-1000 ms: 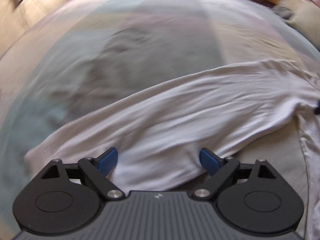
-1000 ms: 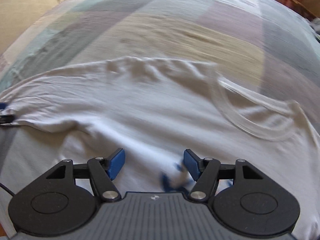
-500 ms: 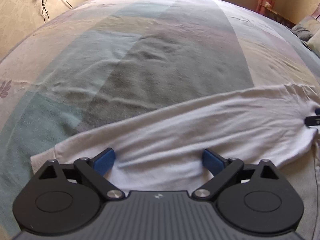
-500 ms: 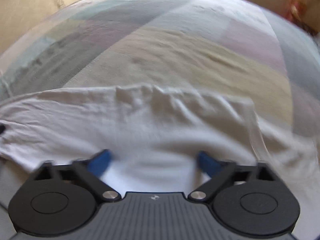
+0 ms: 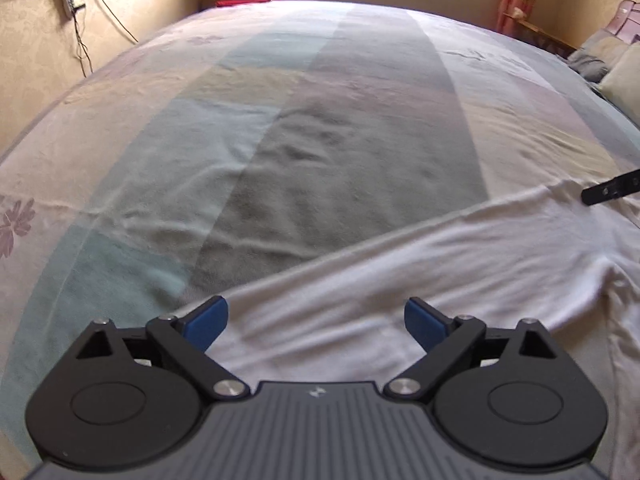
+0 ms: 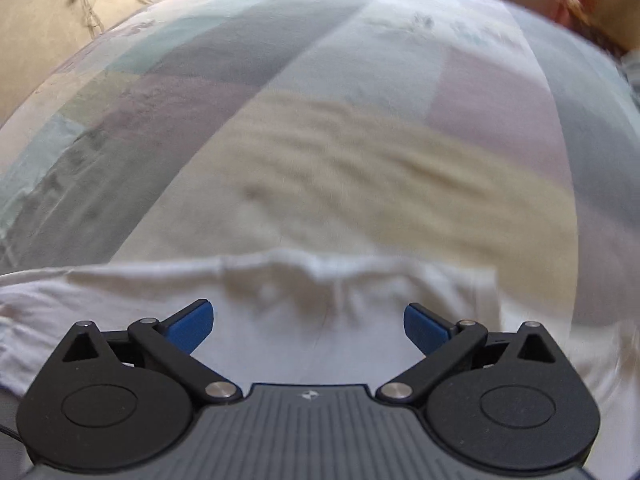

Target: Fold clothes

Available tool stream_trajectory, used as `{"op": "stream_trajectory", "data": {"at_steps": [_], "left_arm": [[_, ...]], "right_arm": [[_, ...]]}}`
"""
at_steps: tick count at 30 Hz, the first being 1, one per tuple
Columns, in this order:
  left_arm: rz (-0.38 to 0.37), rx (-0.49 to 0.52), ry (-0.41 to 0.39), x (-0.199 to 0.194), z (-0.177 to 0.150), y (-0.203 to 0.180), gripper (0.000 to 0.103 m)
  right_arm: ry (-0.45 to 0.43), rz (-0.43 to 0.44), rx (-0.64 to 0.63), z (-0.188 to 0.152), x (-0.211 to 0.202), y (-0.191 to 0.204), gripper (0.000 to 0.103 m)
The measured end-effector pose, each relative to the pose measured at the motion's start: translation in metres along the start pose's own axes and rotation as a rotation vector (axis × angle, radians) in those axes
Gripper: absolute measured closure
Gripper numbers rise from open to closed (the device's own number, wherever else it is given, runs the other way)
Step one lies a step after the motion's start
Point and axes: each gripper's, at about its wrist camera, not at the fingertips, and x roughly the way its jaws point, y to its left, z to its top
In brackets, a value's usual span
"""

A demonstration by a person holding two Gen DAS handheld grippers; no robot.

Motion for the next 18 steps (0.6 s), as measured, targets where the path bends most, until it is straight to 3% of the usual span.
{"op": "stream_trajectory", "data": {"at_steps": [3,5,6,9,13,18], "left_arm": [[-0.016,-0.016,0.059,0.011,-0.010,0.001,0.008],[-0.015,-0.036,0.089,0.023,-0.015,0.005,0.008],[-0.015,-0.044,0.085,0.028,-0.015,0.007,0.003],[-0.011,-0.068,0.071,0.037,-0.005,0.013,0.001],[-0.061,-0.062,0.069,0.030,0.015,-0.001,0.005],[-0.165,-0.025,0.049,0.013,0.038,-0.031,0.005]], "right_arm": [[0.031,-0.048,-0.003,-0.006,0.026,0.012,0.000],[-0.030,-0.070,-0.027,0.001,0.035,0.019,0.000],[-0.042,-0.070,-0.026,0.008,0.040,0.021,0.000],[-0.066,-0.076,-0.034,0.028,0.047,0.020,0.000],[-0.059,-0.021,-0.032,0.033,0.030,0.008,0.000],[-0.066,0.048,-0.064,-0.015,-0.018,-0.018,0.000]]}}
